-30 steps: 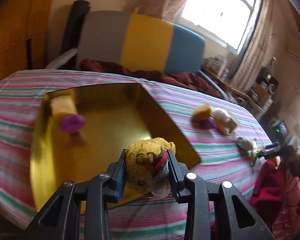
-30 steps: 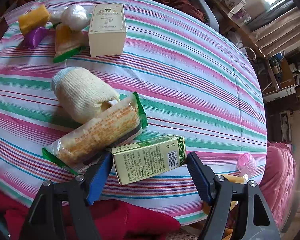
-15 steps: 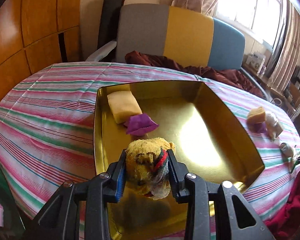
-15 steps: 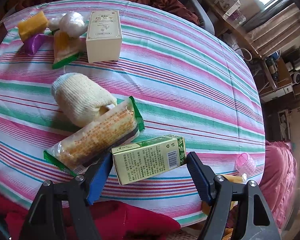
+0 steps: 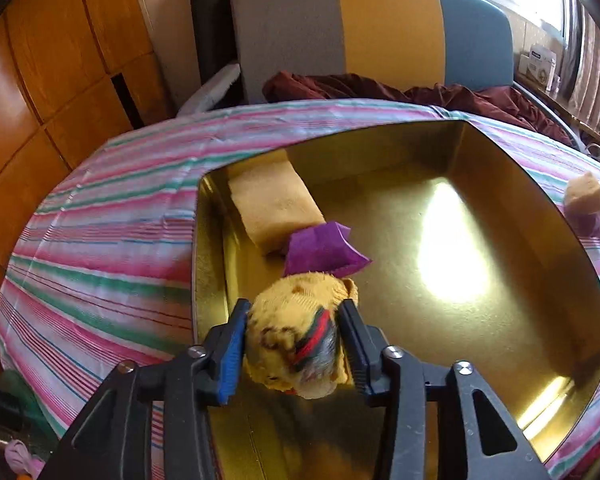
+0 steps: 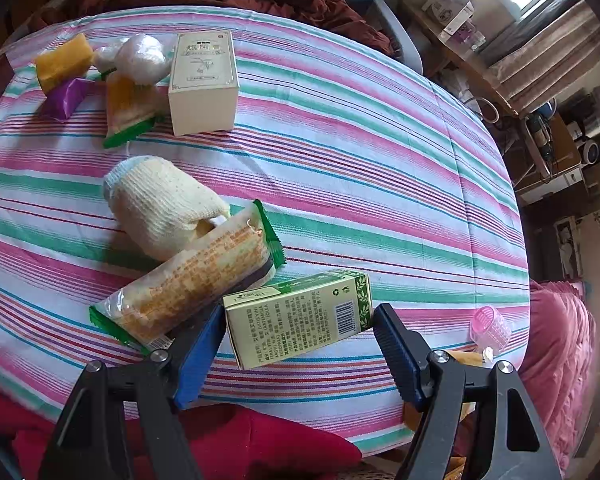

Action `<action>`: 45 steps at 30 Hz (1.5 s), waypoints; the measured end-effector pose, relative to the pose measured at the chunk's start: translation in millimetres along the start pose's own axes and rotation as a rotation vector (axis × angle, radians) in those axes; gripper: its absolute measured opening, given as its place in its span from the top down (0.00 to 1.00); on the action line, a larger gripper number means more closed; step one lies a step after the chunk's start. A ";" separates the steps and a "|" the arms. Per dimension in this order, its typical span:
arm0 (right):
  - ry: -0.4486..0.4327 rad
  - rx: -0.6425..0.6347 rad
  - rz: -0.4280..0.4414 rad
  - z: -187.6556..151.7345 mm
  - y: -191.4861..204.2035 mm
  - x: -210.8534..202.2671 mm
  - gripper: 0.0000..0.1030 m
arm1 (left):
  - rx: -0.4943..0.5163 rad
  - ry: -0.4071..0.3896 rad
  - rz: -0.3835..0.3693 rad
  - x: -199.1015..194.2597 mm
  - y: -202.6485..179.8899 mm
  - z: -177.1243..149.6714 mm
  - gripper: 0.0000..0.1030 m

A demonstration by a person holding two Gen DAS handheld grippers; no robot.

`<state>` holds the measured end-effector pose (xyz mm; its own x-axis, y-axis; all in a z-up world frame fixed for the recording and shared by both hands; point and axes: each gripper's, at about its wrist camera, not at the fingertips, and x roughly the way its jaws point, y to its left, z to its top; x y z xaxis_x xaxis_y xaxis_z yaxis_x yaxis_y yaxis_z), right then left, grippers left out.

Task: Organize objects
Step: 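Lower the knitted toy into the gold box and open the left gripper, then carry the drink carton over the gold box and release it with the right gripper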

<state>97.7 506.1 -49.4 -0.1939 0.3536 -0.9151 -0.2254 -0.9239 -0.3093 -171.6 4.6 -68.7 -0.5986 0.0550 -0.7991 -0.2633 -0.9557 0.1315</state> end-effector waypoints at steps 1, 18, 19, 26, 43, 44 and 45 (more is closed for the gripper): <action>-0.001 0.001 0.002 0.0 -0.3 0.0 0.26 | 0.004 -0.011 0.008 -1.6 -0.4 0.7 0.50; -0.115 0.136 -0.015 -7.0 -17.4 -19.3 0.26 | -0.220 -0.117 -0.062 -71.0 26.9 -42.4 0.37; -0.122 0.152 -0.013 -7.7 -19.5 -22.2 0.26 | -0.227 -0.117 -0.073 -74.5 29.4 -44.4 0.37; -0.309 0.157 0.096 17.7 12.0 -97.9 0.26 | -0.295 -0.131 -0.072 -86.5 49.8 -54.9 0.37; -0.315 -0.412 0.715 90.0 432.9 -144.4 0.26 | -0.455 -0.184 -0.046 -100.9 105.0 -70.3 0.37; -0.306 -0.437 0.714 87.8 450.1 -142.0 0.26 | -0.459 -0.182 -0.046 -99.6 106.9 -71.5 0.37; -0.291 -0.460 0.716 86.2 466.7 -138.3 0.26 | -0.465 -0.176 -0.047 -97.7 109.0 -72.5 0.37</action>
<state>-63.0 38.7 -44.9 -0.3893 -0.3638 -0.8462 0.4345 -0.8826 0.1796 -87.0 -125.9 -18.8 -0.7236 0.1106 -0.6813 0.0484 -0.9765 -0.2100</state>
